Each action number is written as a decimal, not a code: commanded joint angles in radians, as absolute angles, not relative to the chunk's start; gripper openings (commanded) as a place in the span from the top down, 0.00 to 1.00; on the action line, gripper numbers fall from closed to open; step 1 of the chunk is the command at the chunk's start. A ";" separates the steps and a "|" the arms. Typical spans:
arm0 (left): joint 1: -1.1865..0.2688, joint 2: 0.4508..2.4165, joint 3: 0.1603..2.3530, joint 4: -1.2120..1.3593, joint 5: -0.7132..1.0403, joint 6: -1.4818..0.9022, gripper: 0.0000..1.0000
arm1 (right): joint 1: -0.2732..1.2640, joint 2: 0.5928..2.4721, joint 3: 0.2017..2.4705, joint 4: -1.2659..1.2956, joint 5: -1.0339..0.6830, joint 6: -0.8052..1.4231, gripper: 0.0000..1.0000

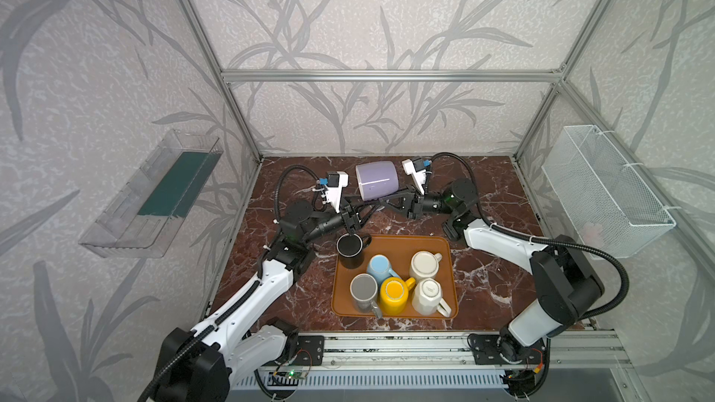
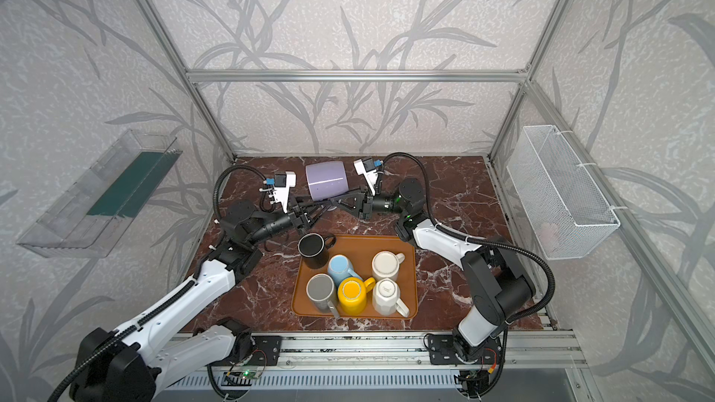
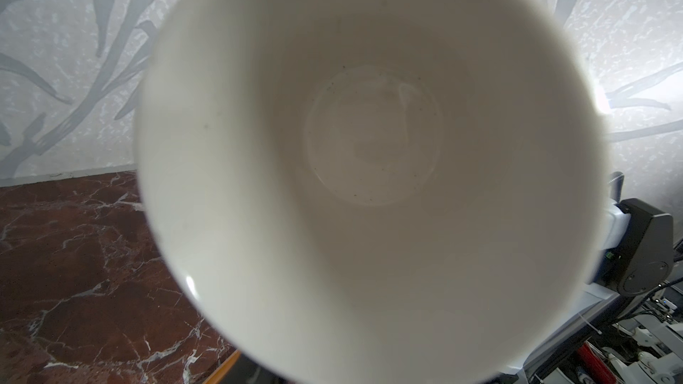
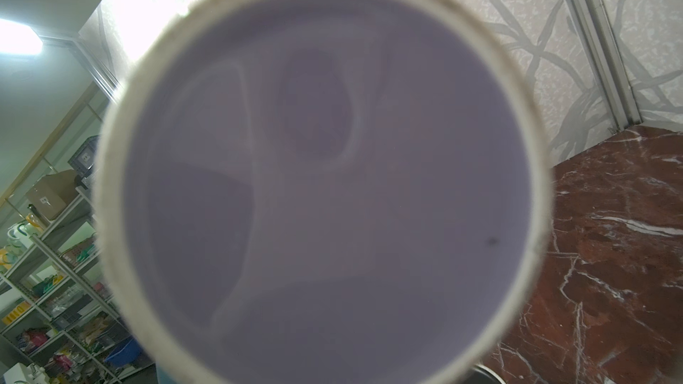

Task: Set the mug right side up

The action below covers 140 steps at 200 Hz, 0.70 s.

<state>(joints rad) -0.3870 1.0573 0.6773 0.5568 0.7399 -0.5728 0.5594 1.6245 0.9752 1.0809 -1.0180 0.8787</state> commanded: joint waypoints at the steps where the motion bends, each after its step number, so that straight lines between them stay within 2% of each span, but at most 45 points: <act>1: -0.354 1.070 0.662 0.715 0.790 -0.656 0.64 | 0.567 1.598 0.975 1.169 -1.025 0.845 1.00; 21: -0.336 1.081 0.650 0.773 0.809 -0.691 0.68 | 0.568 1.595 0.974 1.161 -1.025 0.835 1.00; 92: -0.328 1.099 0.640 0.850 0.823 -0.727 0.71 | 0.605 1.604 0.970 1.149 -1.010 0.800 1.00; 140: -0.327 1.098 0.635 0.859 0.818 -0.732 0.80 | 0.626 1.611 0.969 1.153 -1.011 0.797 1.00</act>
